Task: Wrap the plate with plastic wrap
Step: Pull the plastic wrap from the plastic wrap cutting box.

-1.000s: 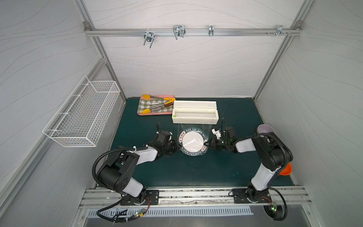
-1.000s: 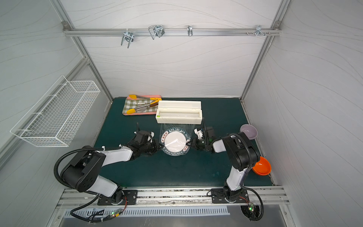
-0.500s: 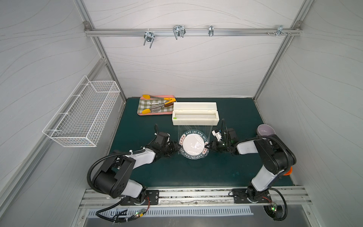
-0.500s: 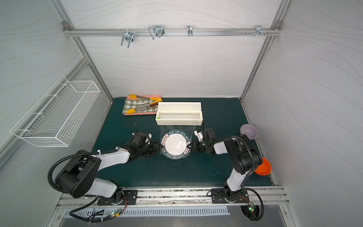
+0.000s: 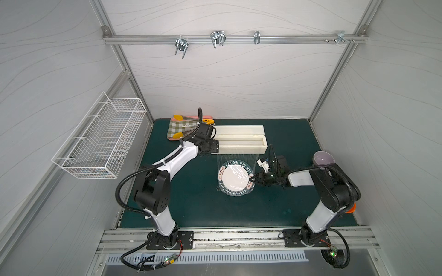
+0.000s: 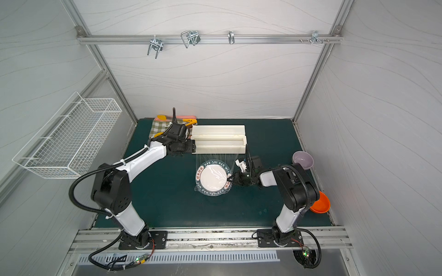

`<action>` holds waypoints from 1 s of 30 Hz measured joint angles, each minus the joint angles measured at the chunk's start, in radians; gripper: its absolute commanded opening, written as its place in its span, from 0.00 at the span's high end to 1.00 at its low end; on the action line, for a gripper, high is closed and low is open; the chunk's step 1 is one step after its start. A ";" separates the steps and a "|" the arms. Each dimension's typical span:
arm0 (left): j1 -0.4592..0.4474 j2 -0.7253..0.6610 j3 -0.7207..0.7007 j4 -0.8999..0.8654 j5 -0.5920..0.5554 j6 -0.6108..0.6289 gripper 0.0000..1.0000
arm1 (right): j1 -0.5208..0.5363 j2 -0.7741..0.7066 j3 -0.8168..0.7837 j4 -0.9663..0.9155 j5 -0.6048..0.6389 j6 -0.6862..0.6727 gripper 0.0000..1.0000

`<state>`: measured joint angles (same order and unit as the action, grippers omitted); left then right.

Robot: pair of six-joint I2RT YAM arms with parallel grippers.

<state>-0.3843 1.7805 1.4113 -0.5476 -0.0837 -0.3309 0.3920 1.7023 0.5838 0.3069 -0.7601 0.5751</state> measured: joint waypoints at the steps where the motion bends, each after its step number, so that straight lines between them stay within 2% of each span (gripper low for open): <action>1: 0.006 0.034 0.036 -0.025 -0.009 0.003 0.30 | 0.000 0.000 0.001 -0.003 0.000 -0.002 1.00; 8: 0.084 0.262 0.336 -0.150 -0.040 -0.029 0.41 | 0.000 0.000 0.005 -0.023 0.000 -0.021 1.00; 12: 0.087 0.388 0.527 -0.196 -0.047 -0.032 0.45 | 0.000 0.000 0.012 -0.040 0.000 -0.028 1.00; 14: 0.084 0.426 0.580 -0.217 -0.041 -0.032 0.45 | 0.000 0.000 0.017 -0.048 0.000 -0.031 1.00; 18: 0.082 0.452 0.599 -0.234 -0.003 -0.034 0.46 | 0.000 0.000 0.021 -0.055 -0.002 -0.034 1.00; 25: 0.077 0.465 0.599 -0.250 0.017 -0.039 0.57 | 0.000 0.005 0.021 -0.055 -0.005 -0.034 1.00; 30: 0.076 0.479 0.578 -0.248 0.024 -0.042 0.58 | 0.000 0.007 0.021 -0.055 -0.006 -0.034 1.00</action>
<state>-0.3084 2.2597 1.9892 -0.7956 -0.0597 -0.3725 0.3920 1.7096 0.6052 0.2523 -0.7658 0.5411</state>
